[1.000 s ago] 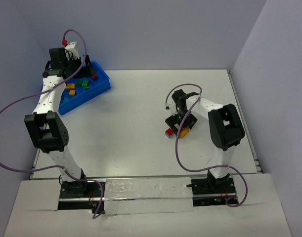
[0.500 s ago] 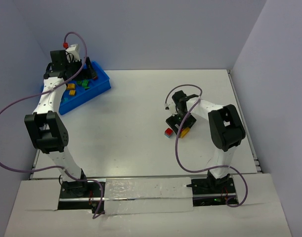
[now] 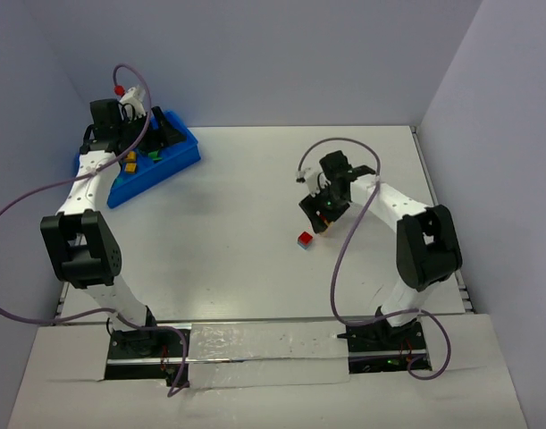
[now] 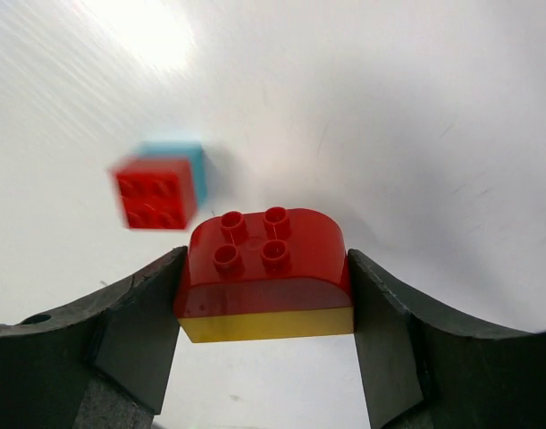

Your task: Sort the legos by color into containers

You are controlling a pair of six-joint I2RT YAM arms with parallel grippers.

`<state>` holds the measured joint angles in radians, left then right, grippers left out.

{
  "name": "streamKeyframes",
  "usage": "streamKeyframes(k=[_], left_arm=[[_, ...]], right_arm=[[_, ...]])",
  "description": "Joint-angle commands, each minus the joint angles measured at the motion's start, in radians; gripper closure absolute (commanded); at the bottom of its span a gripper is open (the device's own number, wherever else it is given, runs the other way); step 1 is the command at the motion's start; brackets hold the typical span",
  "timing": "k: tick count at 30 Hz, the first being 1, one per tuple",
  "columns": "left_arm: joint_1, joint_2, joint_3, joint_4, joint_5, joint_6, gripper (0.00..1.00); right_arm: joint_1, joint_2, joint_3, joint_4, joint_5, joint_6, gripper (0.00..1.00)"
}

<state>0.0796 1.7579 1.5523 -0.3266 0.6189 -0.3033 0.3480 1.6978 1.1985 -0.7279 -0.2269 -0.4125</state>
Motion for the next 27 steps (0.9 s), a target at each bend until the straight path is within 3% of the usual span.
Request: streamKeyframes(k=[1,9,17,27], left_arm=[[-0.031,-0.065,-0.014,0.153,0.160,-0.156,0.22],[-0.199,-0.024,0.068,0.134,0.187,-0.183,0.19],[-0.306,0.027,0.123,0.185,0.258,-0.239,0.17],[-0.376,0.046,0.181,0.080,0.276,-0.139,0.16]], right_arm=[[-0.011,-0.100,0.221,0.146,-0.204,0.036,0.40],[0.062,-0.016,0.457,0.306,-0.285,0.211,0.39],[0.135,-0.033,0.458,0.392,-0.271,0.209,0.40],[0.197,-0.046,0.449,0.375,-0.175,0.170,0.40]])
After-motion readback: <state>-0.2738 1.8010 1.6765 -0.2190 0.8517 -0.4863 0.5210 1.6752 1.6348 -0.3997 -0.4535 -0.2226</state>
